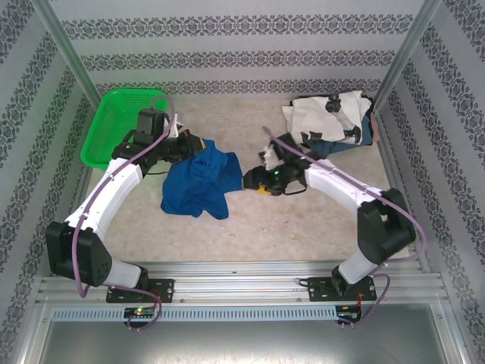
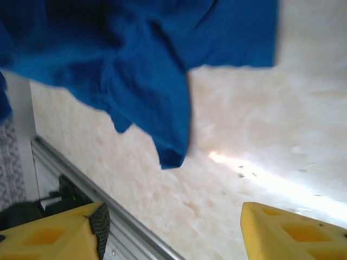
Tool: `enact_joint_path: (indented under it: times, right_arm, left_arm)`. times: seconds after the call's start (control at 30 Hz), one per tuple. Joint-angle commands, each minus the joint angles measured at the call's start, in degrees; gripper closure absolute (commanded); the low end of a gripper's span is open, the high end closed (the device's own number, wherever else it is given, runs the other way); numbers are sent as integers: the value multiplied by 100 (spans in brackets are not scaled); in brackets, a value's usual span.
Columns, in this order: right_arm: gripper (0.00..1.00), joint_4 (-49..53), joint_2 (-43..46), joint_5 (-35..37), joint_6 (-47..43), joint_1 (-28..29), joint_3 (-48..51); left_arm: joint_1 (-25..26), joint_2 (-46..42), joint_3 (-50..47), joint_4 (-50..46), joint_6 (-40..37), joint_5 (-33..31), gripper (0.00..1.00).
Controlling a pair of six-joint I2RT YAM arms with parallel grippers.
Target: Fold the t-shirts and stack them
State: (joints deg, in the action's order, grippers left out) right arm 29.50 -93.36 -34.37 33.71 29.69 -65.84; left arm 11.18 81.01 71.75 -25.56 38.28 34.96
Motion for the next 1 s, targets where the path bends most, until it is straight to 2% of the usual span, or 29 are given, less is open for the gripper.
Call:
enact_joint_path:
  times: [0.0,0.17,0.43,0.63,0.83,0.97]
  right_arm:
    - [34,-313,-487,-237,194,370,-253]
    - [35,-219,-1396,-246,352,986,-921]
    - [36,782,-2463,690,-110,1549,-2045]
    - [39,1310,-2858,1502,-279,1759,-2326]
    - [40,1641,-3139,1985,-579,1911,-2780]
    - [46,1728,-3300,2163,-664,1978,-2895]
  left_arm:
    - [-359,-117,-235,341,100,134,100]
    - [-825,-335,-771,471,210,166,100]
    - [-1262,-437,-1509,872,416,336,100]
    - [-1403,-459,-1744,1009,495,362,100]
    - [-1487,-481,-1813,1014,495,415,100]
    - [-1505,-493,-1848,1034,502,456,100]
